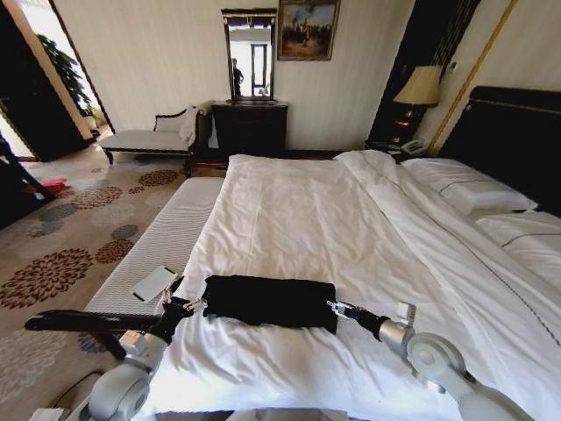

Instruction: Fold the clothes on the bed.

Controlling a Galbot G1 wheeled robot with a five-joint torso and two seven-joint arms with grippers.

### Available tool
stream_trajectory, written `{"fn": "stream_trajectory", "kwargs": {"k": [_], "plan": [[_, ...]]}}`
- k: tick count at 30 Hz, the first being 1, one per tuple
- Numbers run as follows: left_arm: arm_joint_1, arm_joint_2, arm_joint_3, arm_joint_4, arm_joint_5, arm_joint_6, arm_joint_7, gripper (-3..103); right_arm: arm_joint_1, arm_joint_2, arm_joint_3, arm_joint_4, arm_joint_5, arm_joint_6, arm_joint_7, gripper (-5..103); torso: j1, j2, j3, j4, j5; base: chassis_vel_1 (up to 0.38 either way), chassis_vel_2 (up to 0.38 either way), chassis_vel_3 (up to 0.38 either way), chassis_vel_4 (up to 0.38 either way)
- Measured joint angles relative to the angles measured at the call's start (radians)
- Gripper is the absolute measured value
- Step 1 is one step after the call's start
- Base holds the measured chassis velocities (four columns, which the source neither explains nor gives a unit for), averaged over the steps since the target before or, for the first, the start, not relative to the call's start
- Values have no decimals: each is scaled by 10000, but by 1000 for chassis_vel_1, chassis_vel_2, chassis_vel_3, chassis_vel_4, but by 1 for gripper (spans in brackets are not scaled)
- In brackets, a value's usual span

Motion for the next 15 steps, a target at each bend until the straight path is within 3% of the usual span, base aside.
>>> {"fn": "stream_trajectory", "kwargs": {"k": [15], "plan": [[-2, 1, -7, -24, 41, 142, -11, 100, 1129, 540, -972, -932, -142, -137, -200, 100, 1, -1, 1, 2, -1, 0, 0, 0, 0]]}}
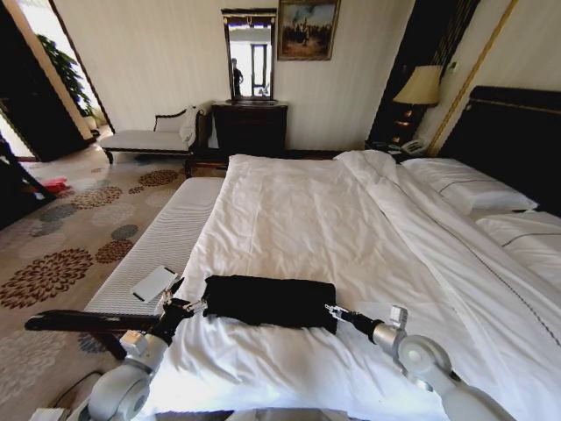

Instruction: Fold the clothes on the bed.

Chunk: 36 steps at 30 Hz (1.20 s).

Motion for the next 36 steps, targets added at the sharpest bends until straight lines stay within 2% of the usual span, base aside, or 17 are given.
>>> {"fn": "stream_trajectory", "kwargs": {"k": [13, 14, 16, 18, 21, 23, 25, 26, 27, 30, 33, 35, 36], "plan": [[-5, 5, 4, 0, 0, 0, 0, 100, 524, 228, -786, -294, -225, -100, -19, 100, 0, 0, 0, -2, 0, 0, 0, 0, 0], [-6, 5, 5, 1, 0, 0, 0, 100, 564, 248, -875, -301, -236, -115, -36, 102, 0, 0, 0, -2, -1, 0, 0, 0, 0], [-6, 5, 8, 2, 0, 0, 1, 100, 614, 271, -992, -316, -248, -121, -80, 100, 0, 0, 0, -2, -1, 0, 0, 0, 0], [-6, 5, 9, 2, 0, 0, 1, 100, 638, 278, -1033, -322, -251, -125, -90, 96, 0, 0, 0, -2, -1, 0, 0, 0, 0], [-7, 5, 11, 5, -1, 0, 1, 100, 697, 288, -1117, -330, -277, -136, -122, 80, 0, 0, 0, -1, 0, 0, 0, 0, 0], [-7, 6, 11, 5, -2, 0, 0, 100, 709, 292, -1132, -331, -286, -137, -123, 80, 0, 0, 0, -1, 1, 0, 0, 0, 0], [-7, 6, 11, 8, -2, 0, 1, 100, 709, 295, -1135, -331, -311, -131, -125, 70, 0, 0, 0, -1, 1, 0, 0, 0, 0], [-7, 6, 11, 8, -2, 0, 1, 100, 709, 295, -1135, -331, -311, -131, -125, 70, 0, 0, 0, -1, 1, 0, 0, 0, 0], [-7, 6, 11, 10, -2, 0, 1, 100, 685, 296, -1133, -325, -340, -115, -129, 58, 0, 0, 0, -1, 1, 0, 0, 0, 0], [-7, 6, 11, 11, -2, -1, 1, 100, 646, 303, -1112, -307, -372, -88, -133, 53, 0, 0, 0, -1, 1, 0, 0, 0, 0], [-8, 6, 11, 11, -2, -3, 2, 100, 586, 312, -1063, -290, -401, 2, -193, 36, 0, 0, 0, -1, 1, 0, 0, 0, 0], [-7, 6, 11, 11, -2, -3, 3, 100, 576, 313, -1049, -287, -401, 23, -229, 36, 0, 0, 0, 0, 1, 0, 0, 0, 0], [-7, 6, 11, 11, -2, -5, 3, 100, 562, 315, -1030, -280, -404, 51, -272, 30, 0, 0, 0, -1, 1, 0, 0, 0, 0]]}}
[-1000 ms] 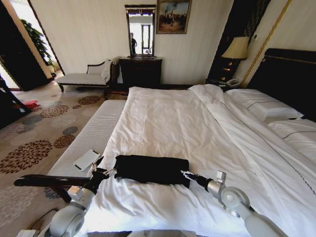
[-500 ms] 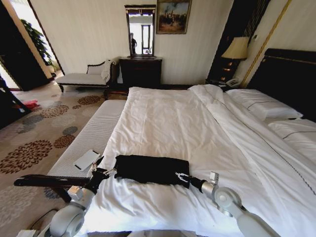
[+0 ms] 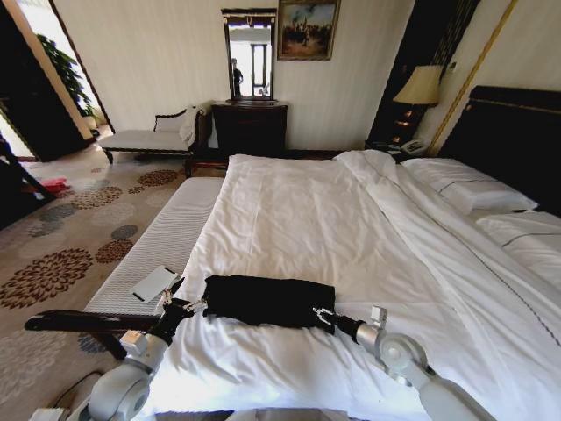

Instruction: Fold the clothes on the bed.

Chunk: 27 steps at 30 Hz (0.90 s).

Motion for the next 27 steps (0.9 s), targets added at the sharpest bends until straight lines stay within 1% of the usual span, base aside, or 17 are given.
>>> {"fn": "stream_trajectory", "kwargs": {"k": [2, 3, 5, 7, 18, 23, 27], "plan": [[0, 0, 0, 0, 0, 0, 1, 100, 0, 7, 6, 8, -37, 16, -34, 19, 0, 0, 0, 0, 0, 0, 0, 0, 0], [0, 0, 0, 0, 0, 0, 1, 100, 0, 7, 6, 8, -37, 16, -34, 19, 0, 0, 0, 0, 0, 0, 0, 0, 0], [0, 0, 0, 0, 0, 0, 2, 100, 3, 34, 5, 8, -68, 27, -84, 9, -1, 0, 0, 0, 0, 0, 0, 0, 0], [0, 0, 0, 0, 0, 0, 4, 100, 3, 47, -4, 23, -101, 36, -88, 7, 0, 0, 0, 0, 0, 0, 0, 0, 0], [-1, 0, 0, 0, 0, 0, 6, 100, -159, -51, 235, 320, -230, 111, -173, 7, -1, 0, 0, 1, 1, 0, 0, 0, 0], [-1, 0, 1, 1, 0, -1, 7, 100, -662, -552, 908, 780, -213, 229, -186, 7, -1, 0, 0, 0, 1, 0, 0, 0, 0], [-1, 0, 1, 0, -1, -1, 7, 100, -817, -747, 1227, 1003, -116, 234, -145, 7, -1, 0, 0, 1, -1, 0, 0, 0, 0]]}}
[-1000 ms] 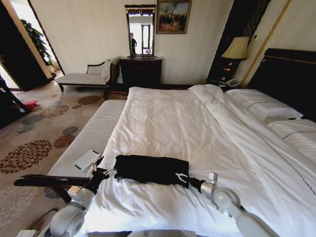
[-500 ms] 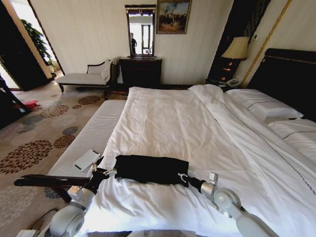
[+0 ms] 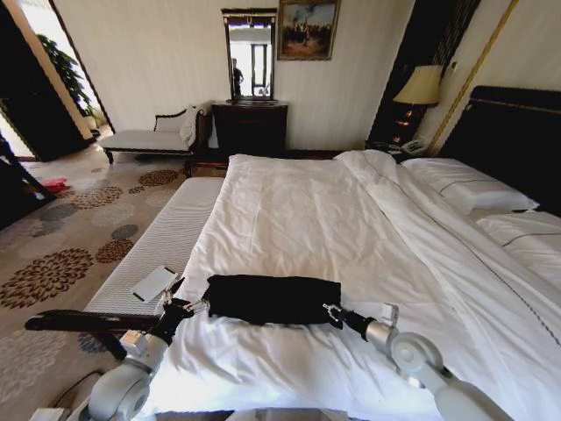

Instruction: Fold the clothes on the bed.

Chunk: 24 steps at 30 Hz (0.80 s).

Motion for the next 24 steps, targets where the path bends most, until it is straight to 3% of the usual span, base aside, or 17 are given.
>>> {"fn": "stream_trajectory", "kwargs": {"k": [18, 24], "plan": [[0, 1, 0, 0, 0, -1, -1, 100, -1063, -1152, 2636, -629, 203, -180, 7, 7, 0, 0, 0, -1, 1, 0, 0, 0, 0], [-1, 1, 0, 0, 0, -1, -1, 100, -1241, -1295, 3063, -1032, 33, -230, 35, 7, 0, 0, 0, -3, 2, 0, 0, 0, 0]]}}
